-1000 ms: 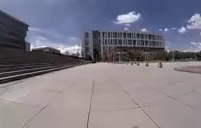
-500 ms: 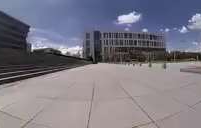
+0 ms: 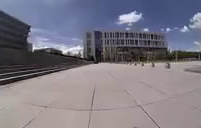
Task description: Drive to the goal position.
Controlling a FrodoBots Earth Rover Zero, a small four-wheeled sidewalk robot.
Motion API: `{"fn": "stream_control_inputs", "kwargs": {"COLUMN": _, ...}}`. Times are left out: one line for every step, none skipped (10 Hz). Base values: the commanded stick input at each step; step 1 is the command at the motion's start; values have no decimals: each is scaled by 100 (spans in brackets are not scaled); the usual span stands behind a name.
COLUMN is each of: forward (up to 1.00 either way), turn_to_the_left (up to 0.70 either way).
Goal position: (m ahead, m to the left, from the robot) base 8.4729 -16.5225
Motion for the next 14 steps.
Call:
{"fn": "stream_control_inputs", "kwargs": {"forward": 70, "turn_to_the_left": 0}}
{"fn": "stream_control_inputs", "kwargs": {"forward": 70, "turn_to_the_left": 0}}
{"fn": "stream_control_inputs", "kwargs": {"forward": 70, "turn_to_the_left": -1}}
{"fn": "stream_control_inputs", "kwargs": {"forward": 70, "turn_to_the_left": -1}}
{"fn": "stream_control_inputs", "kwargs": {"forward": 70, "turn_to_the_left": -2}}
{"fn": "stream_control_inputs", "kwargs": {"forward": 70, "turn_to_the_left": -2}}
{"fn": "stream_control_inputs", "kwargs": {"forward": 70, "turn_to_the_left": -2}}
{"fn": "stream_control_inputs", "kwargs": {"forward": 70, "turn_to_the_left": -2}}
{"fn": "stream_control_inputs", "kwargs": {"forward": 70, "turn_to_the_left": -2}}
{"fn": "stream_control_inputs", "kwargs": {"forward": 70, "turn_to_the_left": -1}}
{"fn": "stream_control_inputs", "kwargs": {"forward": 70, "turn_to_the_left": -1}}
{"fn": "stream_control_inputs", "kwargs": {"forward": 70, "turn_to_the_left": -1}}
{"fn": "stream_control_inputs", "kwargs": {"forward": 70, "turn_to_the_left": -1}}
{"fn": "stream_control_inputs", "kwargs": {"forward": 70, "turn_to_the_left": -1}}
